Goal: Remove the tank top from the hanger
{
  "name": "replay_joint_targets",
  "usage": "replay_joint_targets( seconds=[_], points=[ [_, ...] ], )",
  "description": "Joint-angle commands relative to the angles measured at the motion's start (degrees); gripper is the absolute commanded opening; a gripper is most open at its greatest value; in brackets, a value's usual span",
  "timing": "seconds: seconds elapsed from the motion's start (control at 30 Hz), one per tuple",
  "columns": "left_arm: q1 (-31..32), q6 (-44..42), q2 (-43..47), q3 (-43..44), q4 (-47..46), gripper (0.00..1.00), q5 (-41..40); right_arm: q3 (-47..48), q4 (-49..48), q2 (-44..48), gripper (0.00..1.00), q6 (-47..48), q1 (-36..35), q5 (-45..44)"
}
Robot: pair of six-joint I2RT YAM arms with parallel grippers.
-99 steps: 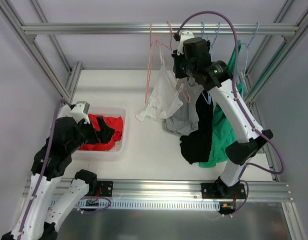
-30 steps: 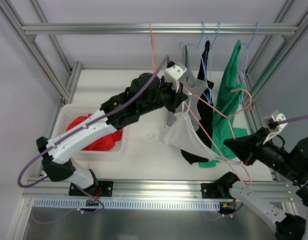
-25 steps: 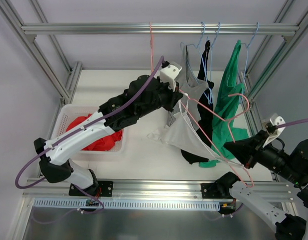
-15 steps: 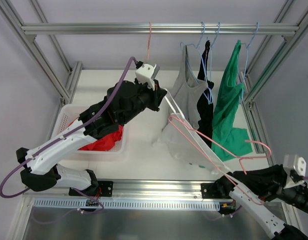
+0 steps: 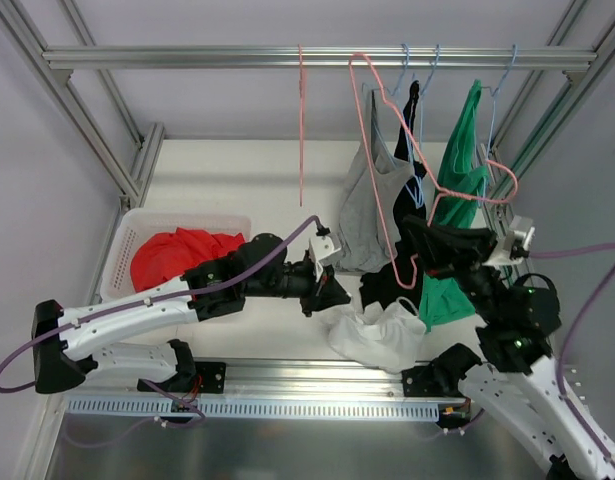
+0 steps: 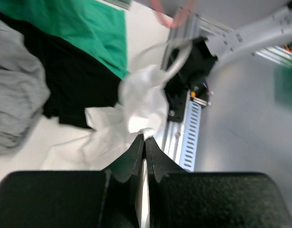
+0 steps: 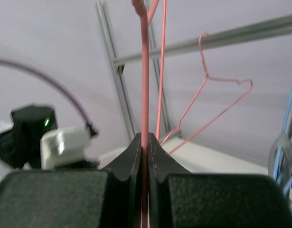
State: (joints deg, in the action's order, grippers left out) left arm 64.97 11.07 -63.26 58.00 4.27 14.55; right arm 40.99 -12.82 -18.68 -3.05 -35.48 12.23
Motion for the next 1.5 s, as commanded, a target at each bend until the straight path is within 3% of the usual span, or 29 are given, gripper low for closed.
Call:
replay_joint_targets(
  seconds=[0.0, 0.07, 0.17, 0.2, 0.23, 0.33, 0.37, 0.4, 0.47, 0.5, 0.53, 0.6, 0.63, 0.8, 0.93, 1.17, 1.3, 1.47],
  points=[
    [2.0, 0.8, -0.9, -2.8, -7.3, 0.0, 5.3, -3.8, -48.1, -8.1, 0.0, -1.3, -0.1, -8.2],
    [3.2, 1.8, -2.5, -4.4, -7.5, 0.0, 2.1, -3.7, -51.0, -10.1, 0.0, 2.2, -0.2, -10.7],
    [4.3, 3.6, -3.9, -5.9, -7.3, 0.0, -3.5, 0.2, -35.0, -9.7, 0.0, 5.2, -0.4, -10.5],
    [4.4, 4.3, -3.9, -6.1, -6.9, 0.0, -8.1, 2.5, -26.4, -8.7, 0.0, 4.7, -0.4, -10.1],
    [4.5, 5.4, -3.6, -6.2, -5.8, 0.0, -9.8, 5.3, -7.7, -7.1, 0.0, 4.7, -0.4, -10.1],
    [4.9, 6.7, -2.2, -6.9, -4.5, 0.09, -14.1, 14.7, 19.6, -6.6, 0.0, 3.2, -0.4, -13.7],
    [5.0, 6.6, -1.9, -7.5, -4.5, 0.13, -14.2, 16.0, 23.8, -7.0, 0.0, 1.4, -0.4, -15.9],
    [5.1, 6.7, -1.4, -7.6, -3.1, 0.28, -14.1, 18.2, 27.6, -7.3, 0.0, 0.8, -0.4, -16.4],
    [5.2, 6.5, -0.2, -7.7, -2.3, 0.37, -14.0, 19.6, 34.6, -9.8, 0.0, -0.9, -0.4, -17.1],
    [5.3, 6.6, 0.3, -7.6, -1.7, 0.56, -14.1, 21.4, 36.4, -11.0, 0.0, -1.3, -0.4, -17.2],
    [5.4, 6.9, 1.2, -7.5, -1.2, 0.66, -14.2, 22.7, 39.6, -12.6, 0.0, -1.6, -0.4, -17.4],
    [5.7, 7.1, 2.4, -6.9, 0.2, 0.79, -15.9, 26.7, 43.7, -19.3, 0.0, -2.0, -0.5, -18.3],
    [6.0, 7.2, 3.6, -6.8, 0.6, 0.98, -16.6, 30.2, 45.7, -21.5, 0.0, -2.1, -0.5, -18.2],
    [6.3, 7.4, 8.1, -8.5, 2.7, 0.99, -19.0, 41.9, 46.5, -37.7, 0.0, -0.2, -4.9, -23.0],
    [6.3, 7.2, 9.5, -11.0, 4.0, 0.99, -20.5, 58.7, 46.5, -51.1, 0.0, 5.0, -8.0, -28.5],
    [6.3, 8.4, 10.8, -14.0, 4.9, 0.99, -23.2, 78.6, 47.8, -71.3, 0.0, 10.2, -8.3, -36.9],
    [6.3, 8.9, 14.0, -15.0, 5.5, 0.99, -23.7, 82.5, 47.6, -77.2, 0.0, 11.1, -8.3, -39.2],
    [6.3, 9.8, 15.1, -15.6, 5.7, 0.99, -24.3, 82.5, 47.6, -80.5, 0.0, 9.1, -7.8, -35.3]
  ],
)
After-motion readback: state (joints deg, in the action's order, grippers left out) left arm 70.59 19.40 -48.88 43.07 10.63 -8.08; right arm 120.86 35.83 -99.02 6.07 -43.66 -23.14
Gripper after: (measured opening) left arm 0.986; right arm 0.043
